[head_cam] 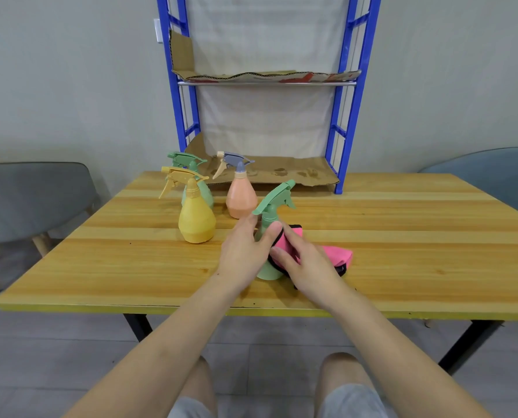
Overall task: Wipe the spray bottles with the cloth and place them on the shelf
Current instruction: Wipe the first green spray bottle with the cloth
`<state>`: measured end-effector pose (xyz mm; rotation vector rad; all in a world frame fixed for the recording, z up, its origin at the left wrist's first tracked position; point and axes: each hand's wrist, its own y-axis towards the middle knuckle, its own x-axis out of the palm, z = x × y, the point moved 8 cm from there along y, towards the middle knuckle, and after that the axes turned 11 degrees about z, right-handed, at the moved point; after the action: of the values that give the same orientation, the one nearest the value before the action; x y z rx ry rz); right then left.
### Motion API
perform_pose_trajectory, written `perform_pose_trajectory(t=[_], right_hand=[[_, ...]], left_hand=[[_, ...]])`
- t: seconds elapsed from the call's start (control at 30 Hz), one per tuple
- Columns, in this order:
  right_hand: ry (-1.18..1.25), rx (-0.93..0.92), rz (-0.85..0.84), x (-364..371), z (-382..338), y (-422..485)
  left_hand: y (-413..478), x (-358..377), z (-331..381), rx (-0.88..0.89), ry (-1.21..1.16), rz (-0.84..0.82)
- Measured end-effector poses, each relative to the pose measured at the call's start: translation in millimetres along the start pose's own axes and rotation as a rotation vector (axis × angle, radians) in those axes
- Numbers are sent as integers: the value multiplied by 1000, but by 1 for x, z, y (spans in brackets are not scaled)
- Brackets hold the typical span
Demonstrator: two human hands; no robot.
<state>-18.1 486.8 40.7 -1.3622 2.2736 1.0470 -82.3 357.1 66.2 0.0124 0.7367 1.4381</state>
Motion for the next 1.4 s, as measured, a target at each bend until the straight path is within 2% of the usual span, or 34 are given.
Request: perform_pose_trajectory(t=[0.13,0.27,0.37,0.5,0.6,0.73,0.8,0.87,1.0,1.07,1.13,1.23,1.3,1.33,1.4], right_hand=[[-21,48,-44,3,11,-2],[9,34,-48,-2,3,-10],[78,34,-6,-4,4,-15],[274,121,93,-11,4,-22],[280,7,115,-12,-13,-25],[30,-309,198,-15,-38,-24],[25,-355,213,-17,-40,-22],[139,-279,206,-18,-39,-19],[567,125,136,-8,-22,-12],[619,194,109,-3,-20,-11],[478,100,140,-5,-26,-12],[28,-220,211,-13,-45,-18],[-168,-402,246,-16,-56,-20],[-186,-440,252,-17,-58,-20],[-80,-397,241,-18,-59,-18]], left_hand=[[3,1,2,-71,-57,82],[0,-4,-11,-285,-439,65],[-5,-2,-10,-397,-612,57],[1,-8,-5,-537,-818,132],[4,-8,8,-538,-835,129],[7,-4,17,-516,-804,132],[8,-3,17,-511,-792,156],[8,-4,20,-490,-761,181],[6,-10,31,-393,-736,192],[5,-14,35,-352,-719,195],[4,-14,36,-342,-706,204],[3,-9,37,-334,-693,203],[5,-6,35,-326,-699,205],[6,-6,35,-315,-690,213],[7,-9,40,-287,-645,226]])
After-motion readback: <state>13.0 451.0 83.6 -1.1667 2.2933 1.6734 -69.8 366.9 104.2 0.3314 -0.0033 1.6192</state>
